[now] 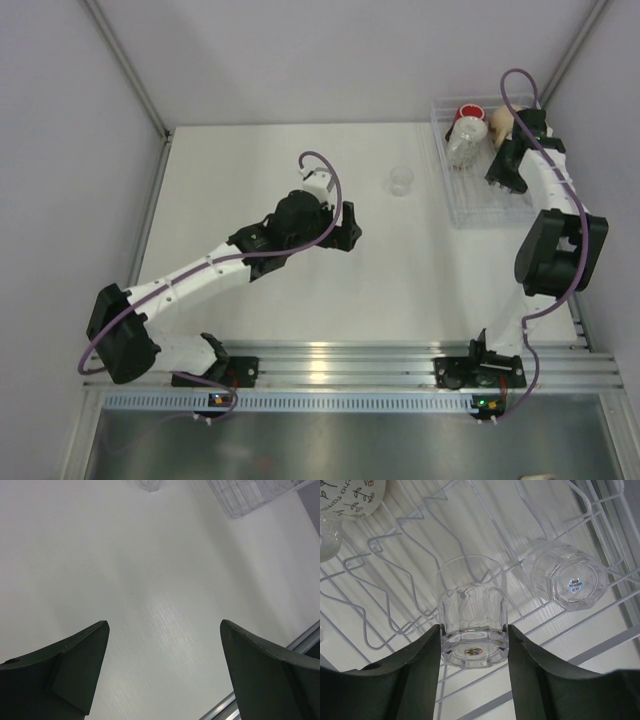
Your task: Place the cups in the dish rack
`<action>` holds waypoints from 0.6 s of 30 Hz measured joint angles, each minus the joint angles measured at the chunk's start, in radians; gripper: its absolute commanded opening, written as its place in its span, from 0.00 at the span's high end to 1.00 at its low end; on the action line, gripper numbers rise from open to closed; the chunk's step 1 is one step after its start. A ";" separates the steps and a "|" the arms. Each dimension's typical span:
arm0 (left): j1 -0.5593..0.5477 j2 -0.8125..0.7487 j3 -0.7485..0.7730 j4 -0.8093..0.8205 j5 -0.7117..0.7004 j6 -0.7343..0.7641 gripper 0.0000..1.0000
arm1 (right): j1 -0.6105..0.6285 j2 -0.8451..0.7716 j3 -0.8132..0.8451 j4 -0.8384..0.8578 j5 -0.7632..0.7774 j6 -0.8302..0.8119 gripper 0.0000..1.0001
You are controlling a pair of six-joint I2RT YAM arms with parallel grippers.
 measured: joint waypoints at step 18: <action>-0.001 0.002 0.000 0.000 0.032 -0.022 0.02 | -0.014 -0.042 -0.001 -0.142 0.012 -0.008 1.00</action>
